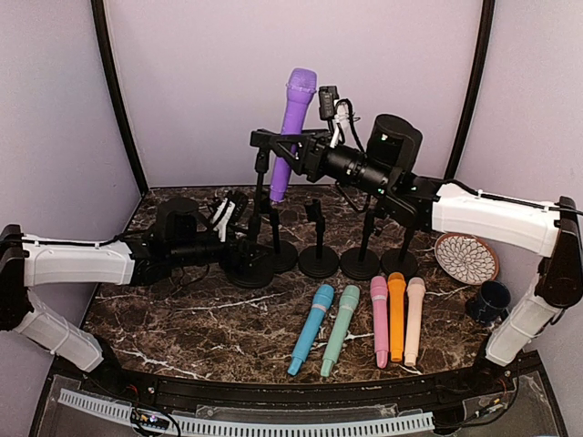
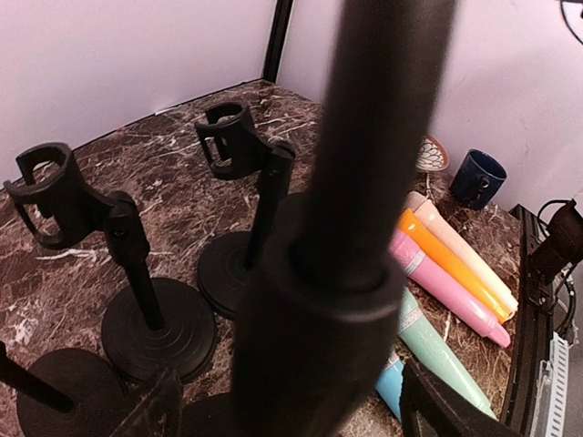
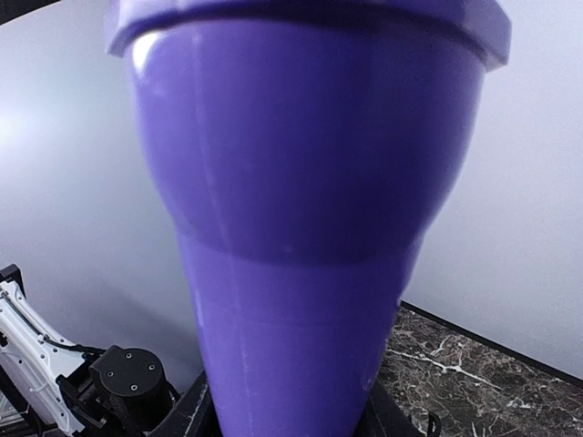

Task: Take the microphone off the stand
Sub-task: Pass from the right arm to the left

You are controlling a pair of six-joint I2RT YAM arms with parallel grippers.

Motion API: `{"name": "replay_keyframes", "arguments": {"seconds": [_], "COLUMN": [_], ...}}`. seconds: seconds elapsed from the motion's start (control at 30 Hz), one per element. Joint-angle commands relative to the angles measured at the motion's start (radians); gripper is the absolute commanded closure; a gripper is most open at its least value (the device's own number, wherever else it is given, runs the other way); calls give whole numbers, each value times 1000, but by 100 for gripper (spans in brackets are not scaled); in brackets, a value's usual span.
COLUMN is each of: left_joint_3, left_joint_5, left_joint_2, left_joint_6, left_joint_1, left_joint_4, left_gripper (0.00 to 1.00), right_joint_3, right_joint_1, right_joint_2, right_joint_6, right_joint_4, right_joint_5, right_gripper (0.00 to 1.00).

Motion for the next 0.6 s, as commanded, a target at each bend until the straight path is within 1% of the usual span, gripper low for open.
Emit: {"name": "replay_keyframes", "arguments": {"seconds": [0.0, 0.07, 0.13, 0.17, 0.3, 0.33, 0.37, 0.4, 0.47, 0.57], "left_joint_3": [37, 43, 41, 40, 43, 45, 47, 49, 51, 46], "left_joint_5": [-84, -120, -135, -135, -131, -130, -128, -127, -122, -114], "left_joint_2": [15, 20, 20, 20, 25, 27, 29, 31, 32, 26], "left_joint_6": [-1, -3, -2, -1, 9, 12, 15, 17, 22, 28], "left_joint_1": [-6, -6, -7, -6, -7, -7, -7, -8, -8, -8], "left_joint_4": [-52, -70, -73, -70, -67, -67, -67, -67, -66, -59], "left_gripper": [17, 18, 25, 30, 39, 46, 50, 56, 61, 65], "right_joint_3": [14, 14, 14, 14, 19, 21, 24, 26, 31, 43], "right_joint_1": [-3, -3, -3, -3, -3, -3, -3, -3, -4, -3], "right_joint_2": [-73, -76, -77, -78, -77, -76, -74, -74, -72, -67], "right_joint_6": [5, 4, 4, 5, 18, 23, 28, 31, 35, 35], "right_joint_4": [113, 111, 110, 107, 101, 101, 100, 99, 91, 66], "right_joint_5": [21, 22, 24, 25, 22, 17, 11, 4, -3, -2], "right_gripper": [100, 100, 100, 100, 100, 100, 100, 100, 100, 100]}}
